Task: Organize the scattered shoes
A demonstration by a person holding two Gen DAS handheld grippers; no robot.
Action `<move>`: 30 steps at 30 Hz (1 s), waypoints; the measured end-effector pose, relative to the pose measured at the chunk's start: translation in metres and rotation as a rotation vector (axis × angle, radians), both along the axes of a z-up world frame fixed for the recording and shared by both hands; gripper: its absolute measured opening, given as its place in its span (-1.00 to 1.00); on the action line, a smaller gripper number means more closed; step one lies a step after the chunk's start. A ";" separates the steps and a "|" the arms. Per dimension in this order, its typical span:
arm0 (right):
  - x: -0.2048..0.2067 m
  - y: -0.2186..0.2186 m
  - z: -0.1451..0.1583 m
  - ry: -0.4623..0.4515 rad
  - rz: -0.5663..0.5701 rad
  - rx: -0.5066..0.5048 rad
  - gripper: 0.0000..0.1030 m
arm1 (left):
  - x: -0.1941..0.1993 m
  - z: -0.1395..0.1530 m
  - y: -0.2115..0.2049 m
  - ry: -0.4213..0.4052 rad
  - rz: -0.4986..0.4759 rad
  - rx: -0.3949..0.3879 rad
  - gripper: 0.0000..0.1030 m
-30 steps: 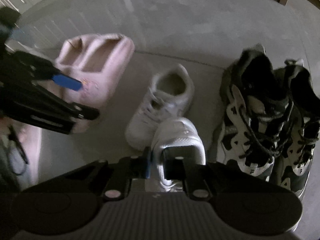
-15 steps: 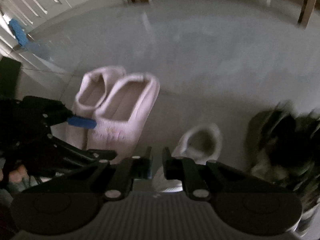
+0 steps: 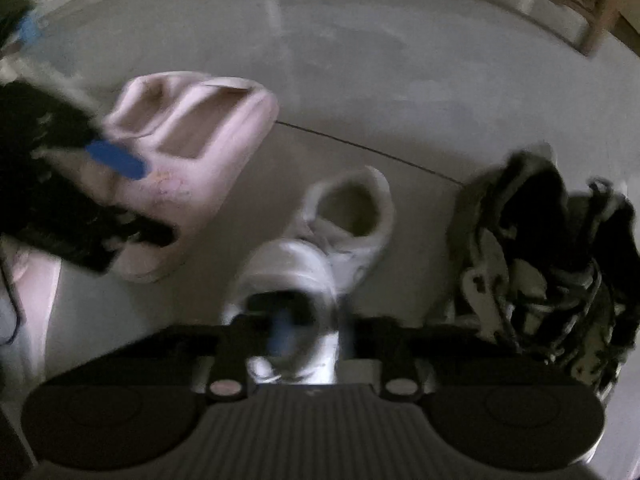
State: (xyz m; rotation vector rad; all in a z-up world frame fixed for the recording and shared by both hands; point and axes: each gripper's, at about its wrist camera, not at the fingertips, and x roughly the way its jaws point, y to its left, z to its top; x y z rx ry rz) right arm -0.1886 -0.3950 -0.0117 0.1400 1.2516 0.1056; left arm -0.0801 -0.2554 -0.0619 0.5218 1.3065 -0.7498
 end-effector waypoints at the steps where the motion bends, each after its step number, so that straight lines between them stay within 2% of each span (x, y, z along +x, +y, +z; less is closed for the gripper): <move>1: -0.001 -0.004 -0.003 -0.002 -0.033 0.031 -0.71 | 0.000 -0.001 -0.001 0.003 0.004 0.001 0.29; 8: -0.015 -0.025 0.000 0.038 -0.190 0.212 -0.73 | 0.002 -0.001 0.002 -0.014 0.012 -0.004 0.29; 11: -0.013 -0.027 0.017 0.013 -0.250 0.336 -0.74 | 0.004 -0.001 0.004 -0.018 0.022 -0.006 0.29; 14: 0.004 -0.023 0.026 -0.018 -0.246 0.376 -0.75 | 0.007 -0.002 0.007 -0.011 0.036 -0.003 0.29; 17: 0.032 -0.014 0.018 -0.021 -0.194 0.282 -0.74 | 0.009 -0.003 0.010 -0.010 0.044 -0.003 0.29; 20: 0.061 -0.015 0.000 0.020 -0.206 0.324 -0.75 | 0.011 -0.001 0.016 -0.020 0.050 -0.003 0.29; 21: 0.070 -0.014 -0.006 0.030 -0.203 0.311 -0.76 | 0.012 -0.002 0.018 -0.017 0.056 -0.003 0.29; 25: 0.101 0.000 -0.018 0.061 -0.156 0.170 -0.75 | 0.015 -0.004 0.018 -0.001 0.074 0.000 0.29; 28: 0.110 0.010 -0.024 0.060 -0.143 0.106 -0.75 | 0.015 -0.005 0.016 -0.002 0.064 -0.001 0.29; 30: 0.113 0.014 -0.028 0.062 -0.149 0.049 -0.65 | 0.015 -0.005 0.016 -0.003 0.058 -0.002 0.29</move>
